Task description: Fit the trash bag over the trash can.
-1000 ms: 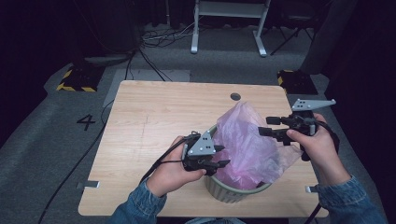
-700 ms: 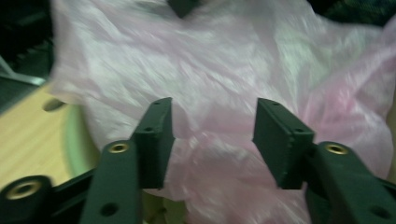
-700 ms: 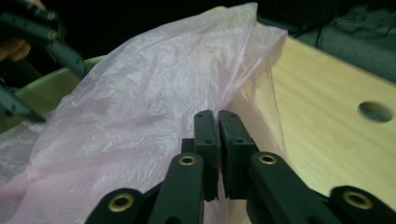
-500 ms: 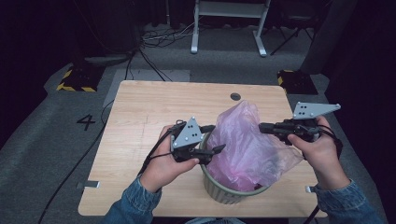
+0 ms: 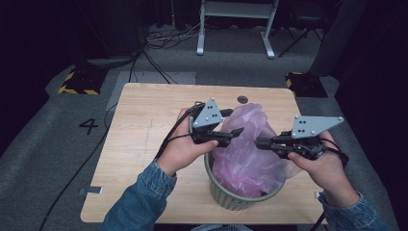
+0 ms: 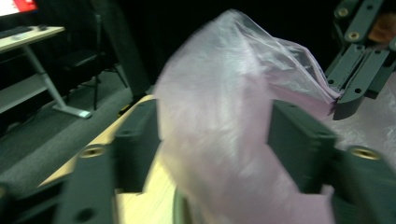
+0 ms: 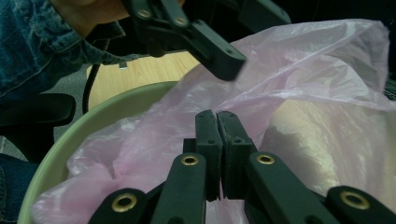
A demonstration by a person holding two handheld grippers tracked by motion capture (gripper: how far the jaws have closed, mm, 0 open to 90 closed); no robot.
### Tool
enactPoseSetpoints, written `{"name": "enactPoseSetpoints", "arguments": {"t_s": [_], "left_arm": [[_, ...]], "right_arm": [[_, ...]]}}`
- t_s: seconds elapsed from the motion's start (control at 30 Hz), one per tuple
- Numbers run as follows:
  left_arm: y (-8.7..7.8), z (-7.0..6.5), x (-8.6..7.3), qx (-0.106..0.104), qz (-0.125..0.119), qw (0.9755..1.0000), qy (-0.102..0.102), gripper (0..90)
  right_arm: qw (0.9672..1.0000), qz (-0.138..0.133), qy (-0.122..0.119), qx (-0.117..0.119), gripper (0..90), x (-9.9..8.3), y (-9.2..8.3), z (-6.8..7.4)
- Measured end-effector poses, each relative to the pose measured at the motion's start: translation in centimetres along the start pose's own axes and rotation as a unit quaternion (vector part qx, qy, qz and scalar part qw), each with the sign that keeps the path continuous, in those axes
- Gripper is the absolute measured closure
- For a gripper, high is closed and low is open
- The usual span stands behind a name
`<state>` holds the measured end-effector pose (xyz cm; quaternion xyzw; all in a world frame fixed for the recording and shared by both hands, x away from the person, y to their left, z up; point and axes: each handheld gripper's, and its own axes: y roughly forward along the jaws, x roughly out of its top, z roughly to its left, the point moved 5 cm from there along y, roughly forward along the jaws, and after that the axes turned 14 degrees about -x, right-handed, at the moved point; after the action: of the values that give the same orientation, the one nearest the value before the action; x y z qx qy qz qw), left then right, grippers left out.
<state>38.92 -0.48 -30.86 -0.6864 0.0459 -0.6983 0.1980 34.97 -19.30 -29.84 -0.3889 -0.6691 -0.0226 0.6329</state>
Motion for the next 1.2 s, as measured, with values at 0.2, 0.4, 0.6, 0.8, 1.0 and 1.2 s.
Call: {"name": "enactPoseSetpoints", "arguments": {"t_s": [0.2, 0.4, 0.6, 0.8, 1.0, 1.2], "left_arm": [[0.1, -0.7, -1.1, -0.028, 0.012, 0.9995, 0.013, 83.0], [0.1, -1.4, -2.1, -0.047, 0.012, 0.9987, 0.013, 86.9], [0.4, -2.1, -2.7, -0.065, 0.014, 0.9977, 0.016, 84.5], [0.5, -2.2, -2.5, -0.04, 0.018, 0.9987, 0.026, 58.3], [0.1, -1.9, -1.4, -0.027, -0.007, 0.999, 0.035, 48.2], [-0.2, -2.1, -1.7, -0.051, -0.017, 0.9978, 0.039, 82.3]], "right_arm": [[1.0, 0.006, 0.008, -0.001, 81.8, -0.5, -0.3, -0.3], [0.9988, 0.007, 0.048, -0.007, 50.0, -0.7, -0.6, -1.3], [0.9962, -0.004, 0.087, -0.006, 50.9, 0.0, 0.3, -2.3], [0.996, 0.008, 0.087, 0.015, 86.8, 0.1, 2.0, -2.6], [0.9984, 0.004, 0.052, 0.021, 89.6, 0.7, 2.3, -1.0], [0.9993, 0.002, 0.036, 0.012, 90.0, 0.8, 2.0, -0.5]]}}
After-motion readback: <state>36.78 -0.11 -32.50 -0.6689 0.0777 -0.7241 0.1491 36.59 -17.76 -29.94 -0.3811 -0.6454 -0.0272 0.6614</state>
